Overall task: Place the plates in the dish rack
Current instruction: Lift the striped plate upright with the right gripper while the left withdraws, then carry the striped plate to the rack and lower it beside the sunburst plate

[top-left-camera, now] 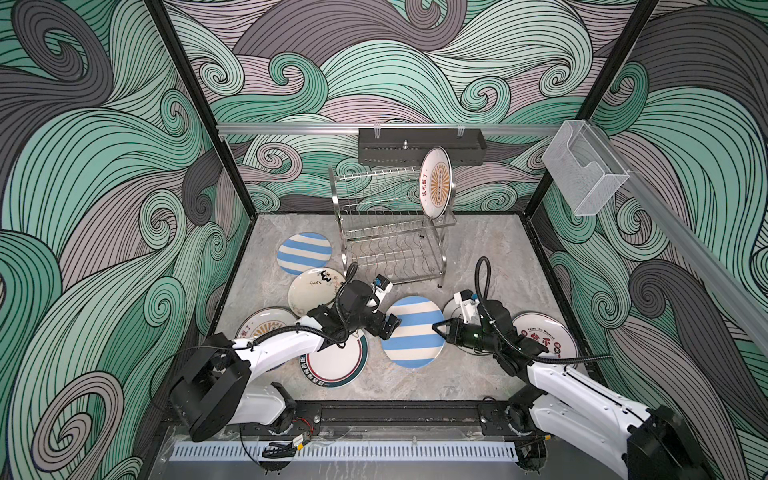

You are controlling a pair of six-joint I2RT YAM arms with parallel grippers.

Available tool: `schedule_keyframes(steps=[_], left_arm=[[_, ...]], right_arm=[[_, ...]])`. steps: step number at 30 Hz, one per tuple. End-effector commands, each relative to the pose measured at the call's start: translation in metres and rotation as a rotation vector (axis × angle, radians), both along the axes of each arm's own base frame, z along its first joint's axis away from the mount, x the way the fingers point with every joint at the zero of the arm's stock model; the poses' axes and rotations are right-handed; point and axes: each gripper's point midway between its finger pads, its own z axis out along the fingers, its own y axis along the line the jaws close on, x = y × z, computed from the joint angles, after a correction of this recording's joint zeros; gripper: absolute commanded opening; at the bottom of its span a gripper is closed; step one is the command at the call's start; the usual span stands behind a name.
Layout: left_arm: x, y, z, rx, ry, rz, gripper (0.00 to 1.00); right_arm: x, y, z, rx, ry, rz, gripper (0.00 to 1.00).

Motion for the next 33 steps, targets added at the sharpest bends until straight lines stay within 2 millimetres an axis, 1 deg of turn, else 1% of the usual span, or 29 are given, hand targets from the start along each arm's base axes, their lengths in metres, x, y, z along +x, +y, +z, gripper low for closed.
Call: schedule_keyframes(steps=[1, 2, 4, 6, 8, 10, 12, 14, 18, 19, 23, 25, 26, 28, 31, 33], left_arm=[[0.009, 0.032, 0.008, 0.061, -0.028, 0.112, 0.99], [0.013, 0.04, 0.014, 0.053, -0.03, 0.142, 0.99], [0.023, 0.062, 0.026, 0.031, -0.041, 0.236, 0.99], [0.032, 0.083, 0.035, -0.014, -0.067, 0.328, 0.99], [0.04, 0.104, 0.042, -0.074, -0.102, 0.413, 0.99], [0.045, 0.121, 0.045, -0.098, -0.133, 0.477, 0.99], [0.045, 0.133, 0.047, -0.098, -0.155, 0.518, 0.99], [0.044, 0.139, 0.049, -0.102, -0.176, 0.538, 0.99], [0.042, 0.136, 0.05, -0.132, -0.187, 0.522, 0.99], [0.043, 0.134, 0.049, -0.136, -0.187, 0.511, 0.99], [0.045, 0.121, 0.036, -0.126, -0.161, 0.433, 0.99], [0.043, 0.114, 0.028, -0.108, -0.128, 0.382, 0.99], [0.042, 0.111, 0.025, -0.105, -0.107, 0.365, 0.99], [0.04, 0.104, 0.023, -0.114, -0.092, 0.326, 0.99], [0.038, 0.098, 0.021, -0.131, -0.097, 0.292, 0.99], [0.037, 0.098, 0.02, -0.133, -0.102, 0.288, 0.99]], right_arm=[[-0.005, 0.009, 0.041, -0.012, -0.096, 0.14, 0.0], [-0.005, 0.01, 0.051, -0.02, -0.114, 0.162, 0.0], [-0.003, 0.013, 0.076, -0.036, -0.163, 0.2, 0.0], [0.0, 0.013, 0.095, -0.058, -0.207, 0.213, 0.0], [0.003, 0.016, 0.121, -0.036, -0.255, 0.224, 0.0], [0.005, 0.022, 0.148, 0.007, -0.305, 0.233, 0.0], [0.008, 0.026, 0.172, 0.028, -0.356, 0.243, 0.0], [0.013, 0.026, 0.197, 0.024, -0.416, 0.241, 0.0], [0.026, 0.024, 0.233, -0.019, -0.505, 0.208, 0.0], [0.031, 0.022, 0.245, -0.029, -0.532, 0.188, 0.0], [0.054, 0.013, 0.296, -0.096, -0.64, 0.07, 0.0], [0.066, 0.008, 0.319, -0.132, -0.702, 0.004, 0.0], [0.07, 0.006, 0.334, -0.145, -0.742, -0.025, 0.0], [0.081, 0.002, 0.355, -0.202, -0.805, -0.095, 0.0], [0.099, -0.004, 0.379, -0.292, -0.87, -0.201, 0.0], [0.111, -0.009, 0.39, -0.356, -0.904, -0.271, 0.0]])
